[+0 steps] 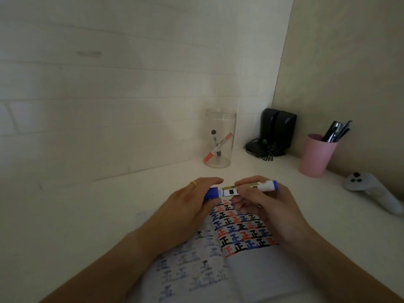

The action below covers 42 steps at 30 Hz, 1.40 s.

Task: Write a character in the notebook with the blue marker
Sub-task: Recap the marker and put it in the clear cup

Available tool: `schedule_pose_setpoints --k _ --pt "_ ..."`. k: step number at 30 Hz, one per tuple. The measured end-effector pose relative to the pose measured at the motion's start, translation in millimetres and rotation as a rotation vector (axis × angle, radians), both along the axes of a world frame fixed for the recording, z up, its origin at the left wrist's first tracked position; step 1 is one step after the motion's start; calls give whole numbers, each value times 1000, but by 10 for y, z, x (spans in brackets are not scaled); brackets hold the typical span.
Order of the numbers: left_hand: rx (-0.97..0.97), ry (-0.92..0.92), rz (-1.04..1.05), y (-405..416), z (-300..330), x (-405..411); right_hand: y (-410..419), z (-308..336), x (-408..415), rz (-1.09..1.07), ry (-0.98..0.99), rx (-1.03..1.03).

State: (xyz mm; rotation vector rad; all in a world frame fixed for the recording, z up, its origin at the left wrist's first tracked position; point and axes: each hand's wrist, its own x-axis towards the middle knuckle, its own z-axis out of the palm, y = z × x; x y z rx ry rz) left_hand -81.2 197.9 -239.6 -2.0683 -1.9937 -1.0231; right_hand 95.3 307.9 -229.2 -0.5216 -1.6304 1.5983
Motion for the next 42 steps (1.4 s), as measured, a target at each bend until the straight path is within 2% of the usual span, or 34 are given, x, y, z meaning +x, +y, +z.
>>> schedule_pose_setpoints --k 2,8,19,26,33,36,38,40,42 --pt "-10 -49 -37 -18 41 -1 3 11 3 36 41 -48" --pt "-55 45 -82 -95 132 19 25 34 14 117 97 -101" --pt "-96 150 -39 -142 178 52 -51 74 27 152 71 73" --pt "-124 114 -58 -186 156 122 -120 38 11 164 71 107" --pt "-67 37 -85 -206 66 174 -178 21 -30 170 78 120" --pt "-1 30 -75 -171 78 195 -238 -26 -116 145 107 47" --pt "2 90 -57 -160 108 178 -203 -44 -176 124 120 -41" --pt "-6 170 5 -164 123 123 -79 -39 -185 31 148 -120" --pt "34 204 95 -141 109 20 74 -66 -135 -73 90 -133"
